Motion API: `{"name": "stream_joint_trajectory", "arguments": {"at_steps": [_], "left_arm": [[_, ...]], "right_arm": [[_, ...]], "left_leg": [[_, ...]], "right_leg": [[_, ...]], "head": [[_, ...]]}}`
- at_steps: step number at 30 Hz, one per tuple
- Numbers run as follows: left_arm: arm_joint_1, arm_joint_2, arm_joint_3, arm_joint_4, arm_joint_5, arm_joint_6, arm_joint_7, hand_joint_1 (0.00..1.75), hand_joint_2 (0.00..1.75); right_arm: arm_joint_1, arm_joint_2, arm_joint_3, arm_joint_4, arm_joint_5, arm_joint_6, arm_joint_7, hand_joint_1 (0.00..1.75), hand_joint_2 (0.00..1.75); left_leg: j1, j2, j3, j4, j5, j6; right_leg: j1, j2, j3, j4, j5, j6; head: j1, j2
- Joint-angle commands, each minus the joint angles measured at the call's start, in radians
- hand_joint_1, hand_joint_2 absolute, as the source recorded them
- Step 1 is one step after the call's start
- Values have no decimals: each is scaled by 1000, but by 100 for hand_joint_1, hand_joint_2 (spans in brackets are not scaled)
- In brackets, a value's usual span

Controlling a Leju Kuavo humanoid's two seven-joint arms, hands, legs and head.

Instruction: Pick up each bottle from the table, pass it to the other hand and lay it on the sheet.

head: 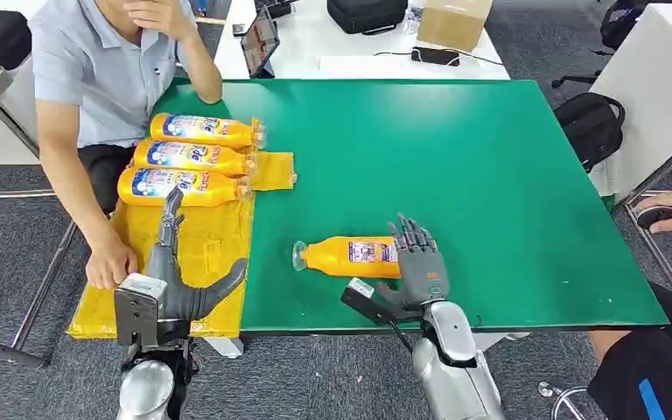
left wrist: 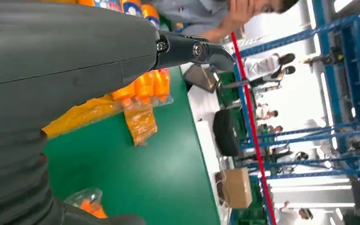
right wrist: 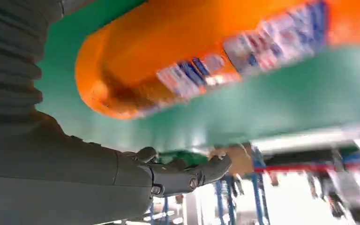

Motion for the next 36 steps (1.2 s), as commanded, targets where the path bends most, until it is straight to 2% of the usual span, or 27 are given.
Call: {"name": "stream_joint_trajectory", "arguments": {"at_steps": [1, 5, 15, 17, 18, 22, 28, 30, 31, 32, 33, 34, 36], "left_arm": [[1, -11, 34, 58, 6, -26, 21, 0, 175], [1, -11, 31, 43, 12, -24, 30, 0, 175], [-5, -11, 27, 54, 17, -26, 42, 0, 175], [-7, -11, 26, 57, 18, -27, 42, 0, 175], [-11, -11, 26, 62, 23, -32, 40, 0, 175], [-28, -11, 17, 69, 43, -42, 31, 0, 175], [-36, -11, 12, 78, 76, -63, 39, 0, 175], [-51, -11, 9, 101, 86, -75, 31, 0, 175], [-58, -11, 7, 110, 87, -74, 30, 0, 175], [-65, -11, 7, 117, 87, -74, 28, 0, 175], [-68, -11, 7, 118, 89, -73, 25, 0, 175], [-69, -11, 7, 118, 89, -72, 25, 0, 175], [-73, -11, 8, 117, 89, -71, 25, 0, 175]], "right_arm": [[-75, -25, -5, 201, 102, 43, 108, 0, 175], [-83, -35, -23, 194, 163, 34, 143, 0, 175], [-115, -39, -40, 237, 160, 40, 127, 0, 175], [-120, -40, -42, 246, 159, 41, 127, 0, 175], [-133, -43, -40, 271, 164, 35, 121, 0, 175], [-192, -61, -39, 343, 190, 2, 137, 0, 175], [-250, -106, -14, 421, 190, 32, 168, 0, 175], [-290, -132, -22, 517, 189, 46, 160, 0, 175], [-304, -147, -11, 548, 190, 45, 152, 136, 175], [-318, -155, -16, 576, 189, 38, 152, 159, 175], [-327, -157, -20, 593, 188, 32, 147, 166, 175], [-329, -157, -21, 599, 188, 30, 147, 164, 175], [-339, -153, -32, 623, 174, 50, 138, 173, 175]], "left_leg": [[0, 1, 5, -2, -1, 1], [0, 1, 5, -2, -1, 2], [0, 0, 3, -1, 0, 1], [0, 1, 7, -2, -1, 2], [0, 0, 3, -1, 0, 1], [0, 0, 5, -1, -1, 2], [-1, -1, 4, -1, 0, 2], [0, -1, 5, -1, 0, 2], [0, -1, 4, -1, 0, 2], [0, -2, 5, -1, 0, 2], [0, -2, 5, -1, 0, 2], [0, -2, 3, 0, 0, 1], [0, -2, 3, -1, 0, 1]], "right_leg": [[0, 0, 4, -2, -1, -2], [0, -1, 5, -2, -1, -3], [0, -1, 3, -1, 0, -2], [1, -1, 7, -2, -1, -4], [0, -1, 3, -1, 0, -2], [1, -1, 6, -2, -1, -3], [0, -2, 4, -1, 0, -2], [1, -2, 5, -2, -1, -3], [0, -2, 5, -1, -1, -2], [0, -3, 6, -2, -1, -2], [1, -4, 6, -2, 0, -2], [0, -3, 3, -1, 0, -1], [0, -3, 4, -1, 0, -2]], "head": [[0, 0], [0, 0], [0, 0], [0, 0], [0, 0], [0, 0], [0, 0], [0, 0], [0, 0], [0, 0], [0, 0], [0, 0], [0, 0]]}}
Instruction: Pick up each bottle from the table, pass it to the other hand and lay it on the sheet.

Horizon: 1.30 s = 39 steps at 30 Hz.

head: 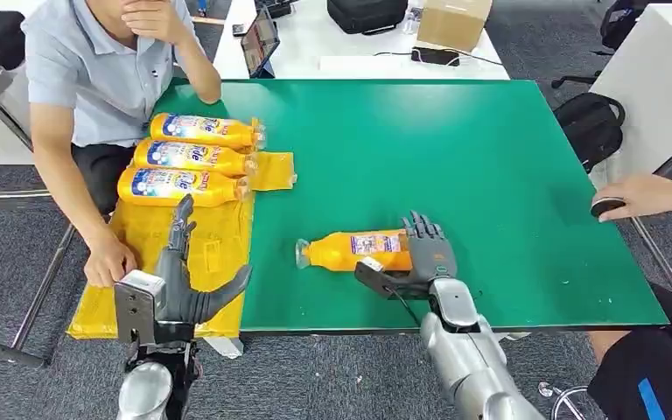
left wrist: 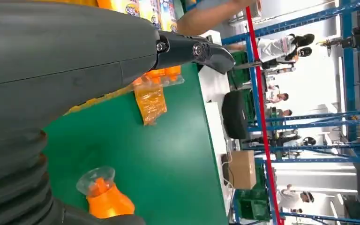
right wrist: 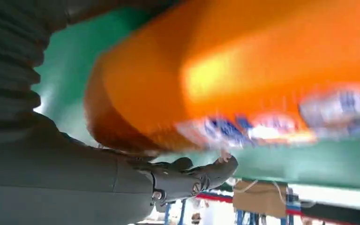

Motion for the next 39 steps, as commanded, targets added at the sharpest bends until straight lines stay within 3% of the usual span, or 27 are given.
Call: {"name": "stream_joint_trajectory", "arguments": {"at_steps": [1, 9, 14, 16, 18, 20, 23, 26, 32, 35, 39], "left_arm": [[-73, -9, 0, 93, 8, 1, -3, 0, 175], [-72, -9, -1, 92, 9, 1, -3, 0, 175], [-98, -9, -3, 132, 12, -2, -18, 0, 175], [-109, -9, -7, 145, 16, 0, -21, 0, 175], [-107, -9, -10, 137, 21, 5, -21, 0, 175], [-93, -9, -16, 108, 25, 10, -20, 0, 175], [-80, -9, -16, 93, 55, 19, -26, 0, 175], [-73, -9, -13, 88, 126, 1, -24, 0, 175], [-75, -9, -13, 92, 126, 0, -24, 0, 175], [-68, -9, -9, 145, 398, -170, 35, 0, 175], [-53, -9, -43, 131, 443, -135, -126, 0, 175]], "right_arm": [[-112, -65, -26, 279, 67, 19, -23, 171, 175], [-108, -60, -41, 286, 52, 28, -41, 175, 175], [-90, -33, -180, 296, -162, 79, -279, 175, 175], [-78, 0, -272, 254, -339, 86, -463, 175, 175], [-65, 31, -306, 192, -433, 72, -556, 175, 175], [-26, 63, -288, 68, -480, 102, -560, 175, 175], [72, 143, -278, -235, -698, 146, -654, 175, 175], [149, 189, -246, -457, -782, 196, -621, 175, 175], [154, 178, -240, -452, -786, 201, -616, 175, 175], [169, 214, -278, -514, -916, 124, -739, 175, 175], [252, 184, -183, -697, -1134, -68, -754, 175, 175]], "left_leg": [[0, -2, 4, -1, 0, 2], [0, -2, 4, -1, 0, 1], [1, -4, 7, -2, 0, 2], [1, -3, 6, -1, 0, 1], [1, -1, 7, -1, 0, 1], [1, 2, 7, -1, -1, 1], [0, 2, 5, 0, -1, 0], [0, 2, 2, 0, -1, 1], [0, -1, 4, 0, -1, 2], [0, 1, 3, 0, -1, 1], [-1, -4, 0, -1, 0, 1]], "right_leg": [[1, -4, 5, -1, -1, -3], [1, -3, 5, -1, -1, -2], [1, -6, 9, -3, -1, -3], [1, -4, 6, -2, -1, -2], [1, -2, 6, -2, 0, -2], [1, 0, 6, -1, 0, -3], [1, -1, 4, 1, -1, -3], [0, 0, 1, 2, -1, -2], [1, -4, 4, 1, -2, -3], [1, -1, 3, 1, -1, -3], [-1, -4, 1, 1, -2, -2]], "head": [[0, 0], [0, 0], [0, 0], [0, 0], [0, 0], [0, 0], [0, 0], [0, 0], [0, 0], [0, 0], [0, 0]]}}
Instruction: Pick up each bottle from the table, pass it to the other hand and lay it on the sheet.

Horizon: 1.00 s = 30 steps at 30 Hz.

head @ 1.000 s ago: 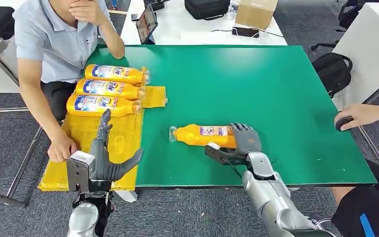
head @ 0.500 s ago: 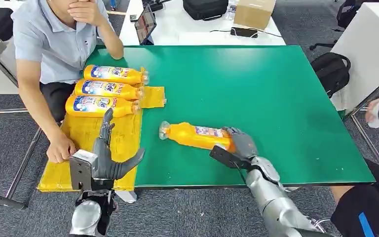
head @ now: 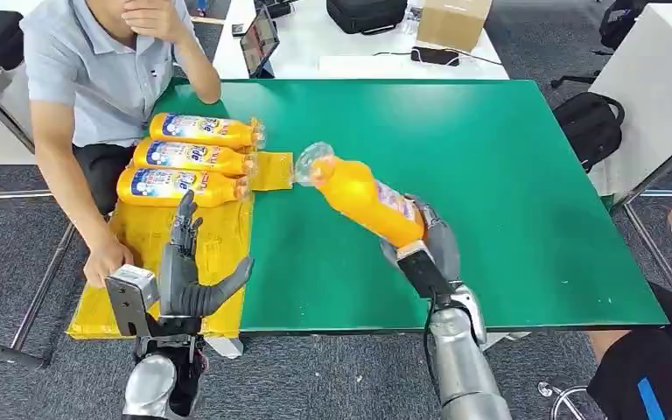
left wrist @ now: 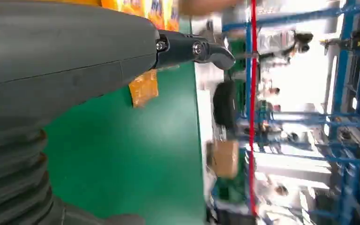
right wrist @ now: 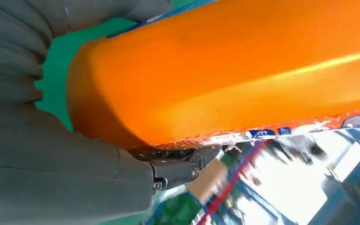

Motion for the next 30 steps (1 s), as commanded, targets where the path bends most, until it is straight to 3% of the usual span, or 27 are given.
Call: {"name": "stream_joint_trajectory", "arguments": {"at_steps": [1, 3, 5, 9, 10, 11, 13, 18, 22, 30], "left_arm": [[-9, -6, -41, 37, 202, -22, -174, 0, 175], [12, 6, -73, -11, 210, -5, -174, 0, 175], [29, 62, -145, -6, 244, -61, -120, 0, 175], [34, 78, -167, 8, 263, -94, -106, 0, 175], [49, 116, -226, 72, 222, -119, -127, 0, 175], [40, 132, -253, 123, 289, -213, -63, 0, 175], [34, 133, -257, 156, 282, -211, -75, 0, 175], [-28, 119, -256, 178, 260, -210, -106, 0, 175], [-47, 112, -266, 163, 251, -215, -106, 0, 175], [-47, 115, -275, 167, 249, -221, -108, 0, 175]], "right_arm": [[97, -3, 72, -297, -343, -276, -88, 175, 175], [101, -24, 117, -287, -385, -319, -88, 175, 175], [95, -53, 175, -249, -416, -330, -88, 175, 175], [90, -65, 197, -216, -415, -315, -88, 175, 175], [56, -74, 263, -80, -361, -214, -88, 175, 175], [48, -91, 360, -37, -280, -140, -88, 175, 175], [44, -70, 399, -14, -260, -156, -88, 175, 175], [5, -80, 599, 97, -171, -33, -88, 175, 175], [-22, -33, 655, 199, -178, -27, -88, 175, 175], [-39, -35, 668, 231, -193, 7, -88, 175, 175]], "left_leg": [[0, -3, 3, 0, -1, 1], [0, -1, 2, 0, -1, 1], [0, 0, 5, 0, -3, 2], [0, 1, 3, 0, -2, 1], [0, 2, 5, -1, -3, 2], [0, 3, 6, -1, -3, 2], [0, 5, 5, -3, -1, 1], [0, 4, 6, -3, -1, 1], [1, 6, 4, -2, -1, 1], [1, 2, 5, -2, -1, 1]], "right_leg": [[1, -5, 4, 0, -3, -3], [0, -2, 3, 0, -2, -2], [1, -2, 6, 0, -3, -4], [0, 0, 3, 0, -1, -2], [0, 1, 4, 0, -2, -3], [1, 1, 6, 0, -2, -4], [1, 2, 5, -3, 0, -2], [1, 1, 5, -2, -1, -4], [1, 4, 3, -1, 0, -3], [1, 1, 5, -1, -1, -3]], "head": [[0, 0], [0, 0], [0, 0], [0, 0], [0, 0], [0, 0], [1, 0], [0, 0], [0, 0], [0, 0]]}}
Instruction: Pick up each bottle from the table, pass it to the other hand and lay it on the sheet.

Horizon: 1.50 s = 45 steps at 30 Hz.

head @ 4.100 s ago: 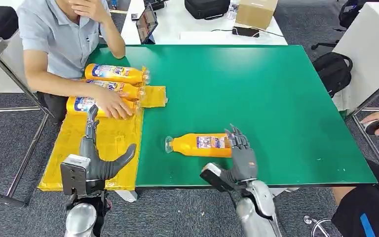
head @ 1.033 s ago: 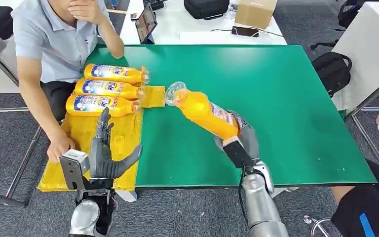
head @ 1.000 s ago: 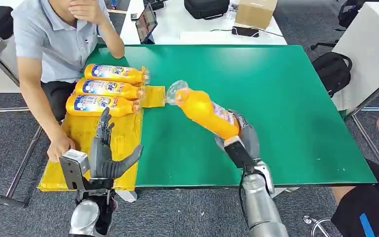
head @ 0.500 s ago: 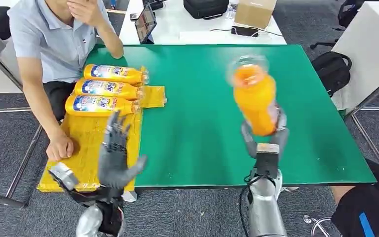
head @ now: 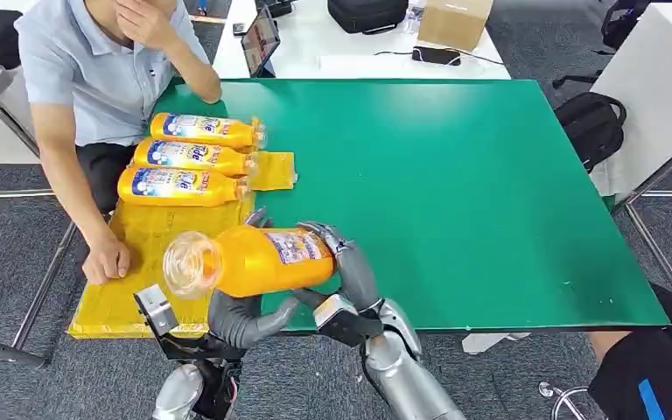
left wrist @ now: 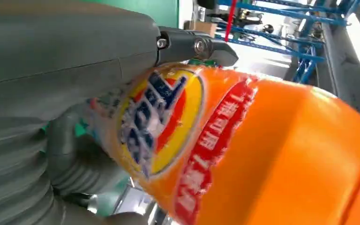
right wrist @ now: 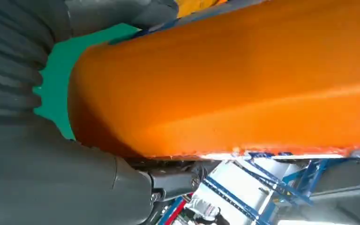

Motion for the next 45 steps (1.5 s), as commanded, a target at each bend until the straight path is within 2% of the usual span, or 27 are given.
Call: {"name": "stream_joint_trajectory", "arguments": {"at_steps": [1, 14, 15, 16, 17, 24, 27, 31, 33, 35, 36, 38, 39, 42, 45], "left_arm": [[-46, 39, -43, 64, -7, -18, -6, 0, 175], [-66, 7, -11, 16, -53, 71, -53, 3, 175], [-69, 6, -11, 24, -48, 72, -41, 110, 175], [-70, 6, -10, 27, -47, 72, -40, 175, 175], [-74, 2, -6, 41, -42, 76, -38, 175, 175], [-83, -4, 1, 73, -56, 115, -9, 175, 175], [-93, -3, -7, 96, -80, 143, 15, 175, 175], [-96, -3, -8, 104, -80, 144, 21, 175, 175], [-98, -1, -7, 109, -81, 147, 35, 175, 175], [-99, 2, -2, 117, -76, 145, 66, 175, 175], [-103, 6, 0, 124, -71, 140, 78, 175, 175], [-118, 22, 2, 140, -89, 147, 96, 175, 175], [-126, 31, 6, 148, -102, 155, 107, 175, 175], [-148, 62, 29, 161, -148, 183, 115, 175, 175], [-150, 64, 32, 162, -149, 182, 116, 175, 175]], "right_arm": [[-84, -3, 85, 184, -14, 41, -33, 175, 175], [-78, 27, 159, 250, -2, 45, -33, 175, 175], [-79, 26, 163, 249, -3, 51, -33, 175, 175], [-79, 26, 165, 248, -3, 51, -33, 175, 175], [-80, 28, 167, 254, -3, 61, -33, 175, 175], [-62, 23, 173, 224, -14, 69, -33, 175, 175], [-65, 22, 172, 232, 23, 21, -33, 115, 175], [-67, 22, 170, 236, 24, 24, -33, 115, 175], [-66, 24, 165, 241, 37, -1, -30, 0, 175], [-67, 26, 165, 244, 77, -65, -28, 0, 175], [-69, 27, 165, 251, 98, -99, -22, 0, 0], [-75, 24, 169, 270, 166, -212, -15, 0, 0], [-79, 21, 169, 278, 179, -234, -14, 0, 0], [-87, 9, 157, 296, 180, -245, -32, 0, 0], [-88, 7, 156, 298, 179, -244, -33, 0, 0]], "left_leg": [[0, 1, 3, -1, 0, 1], [0, 1, 6, -1, -2, 2], [0, 1, 7, -1, -2, 2], [0, 0, 8, -1, -2, 2], [0, -1, 4, -1, -1, 1], [0, -1, 4, -1, -1, 1], [0, -1, 3, -1, -1, 1], [0, -1, 5, -1, -1, 1], [0, -1, 5, -1, -1, 2], [0, -1, 6, -1, -1, 1], [0, -1, 4, -1, -1, 1], [0, -1, 7, -2, -1, 2], [0, 1, 5, -2, -1, 1], [0, 0, 5, -2, -1, 1], [0, 0, 6, -2, -1, 1]], "right_leg": [[0, 0, 3, -1, 0, -2], [1, -1, 6, -1, -2, -4], [1, -1, 7, -1, -2, -4], [2, -2, 8, -1, -2, -5], [1, -2, 4, -1, -1, -3], [1, -2, 4, -1, -1, -3], [1, -3, 4, -1, -1, -2], [1, -2, 5, -1, -1, -3], [1, -2, 5, -2, -2, -3], [1, -2, 5, -1, -2, -3], [1, -2, 4, -1, -1, -3], [1, -3, 7, -2, -2, -4], [1, 0, 4, -2, -1, -3], [1, -1, 5, -2, -1, -3], [1, -1, 5, -2, -1, -3]], "head": [[0, 0], [-1, 0], [-1, 0], [-1, 0], [-1, 0], [-1, 0], [-1, 0], [-1, 0], [-1, 0], [-1, 0], [-1, 0], [0, 0], [-1, 0], [-1, 0], [-1, 0]]}}
